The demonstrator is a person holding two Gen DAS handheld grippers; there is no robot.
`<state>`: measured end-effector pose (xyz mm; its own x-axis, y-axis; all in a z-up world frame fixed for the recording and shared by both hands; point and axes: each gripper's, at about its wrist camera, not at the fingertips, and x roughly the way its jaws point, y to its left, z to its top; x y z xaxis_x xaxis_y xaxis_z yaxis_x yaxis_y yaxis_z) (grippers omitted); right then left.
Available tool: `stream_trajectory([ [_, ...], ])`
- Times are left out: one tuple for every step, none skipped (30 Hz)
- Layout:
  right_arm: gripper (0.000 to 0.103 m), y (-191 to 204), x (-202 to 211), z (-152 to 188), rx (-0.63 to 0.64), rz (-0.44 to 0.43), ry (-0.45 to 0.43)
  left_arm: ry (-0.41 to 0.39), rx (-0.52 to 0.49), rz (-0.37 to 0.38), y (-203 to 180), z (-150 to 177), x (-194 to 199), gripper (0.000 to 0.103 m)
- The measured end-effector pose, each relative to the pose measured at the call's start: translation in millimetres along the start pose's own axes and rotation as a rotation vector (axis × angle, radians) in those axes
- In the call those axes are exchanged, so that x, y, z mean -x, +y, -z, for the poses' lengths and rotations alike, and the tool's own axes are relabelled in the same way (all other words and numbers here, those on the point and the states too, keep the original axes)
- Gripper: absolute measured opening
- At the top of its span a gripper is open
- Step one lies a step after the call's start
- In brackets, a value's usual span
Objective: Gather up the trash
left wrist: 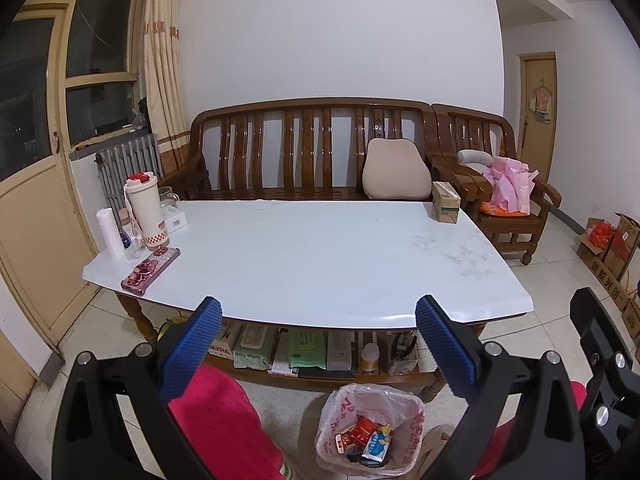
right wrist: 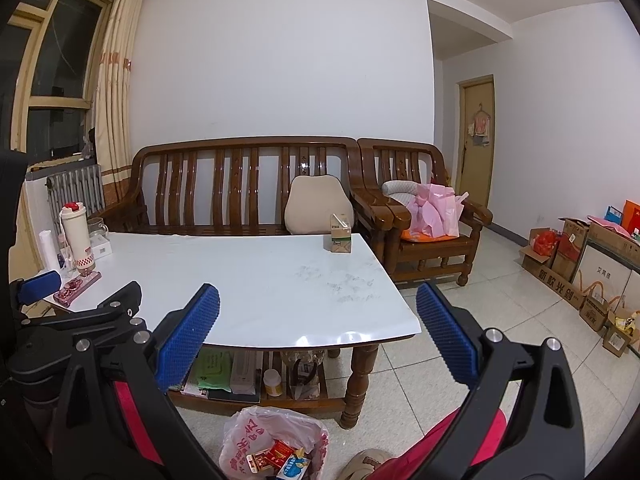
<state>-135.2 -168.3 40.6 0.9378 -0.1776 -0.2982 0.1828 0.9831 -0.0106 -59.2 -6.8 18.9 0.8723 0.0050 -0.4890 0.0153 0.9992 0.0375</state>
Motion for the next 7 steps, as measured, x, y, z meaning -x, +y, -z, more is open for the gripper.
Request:
stream_trajectory([
  [0.096,0.3,0.1,0.1,-0.002,0.000,0.001,0.001,0.004,0.003,0.5,0.1,0.1,0.095],
  [0.096,0.8,0.3,0.3,-0.003,0.000,0.000,0.003,0.006,0.004,1.1,-0.6,-0.4,0.095],
  [0.096,0.8,0.3,0.3,-0.002,0.001,0.000,0.004,0.004,0.006,1.1,-1.0,-0.6,0.095],
  [0.096,1.3,0.6,0.6,-0.002,0.003,-0.001,0.004,0.002,0.005,1.1,-1.3,-0.5,0.095],
  [0.096,1.5,0.7,0.5,-0.002,0.004,-0.002,0.002,-0.002,0.004,1.0,-1.8,-0.4,0.095],
  [0.096,1.6,0.6,0.6,-0.002,0.003,0.000,0.001,-0.005,0.001,0.8,-2.1,-0.4,0.095],
  [0.096,1.6,0.8,0.6,-0.002,0.002,0.000,0.000,-0.006,-0.001,0.9,-2.3,-0.2,0.095],
])
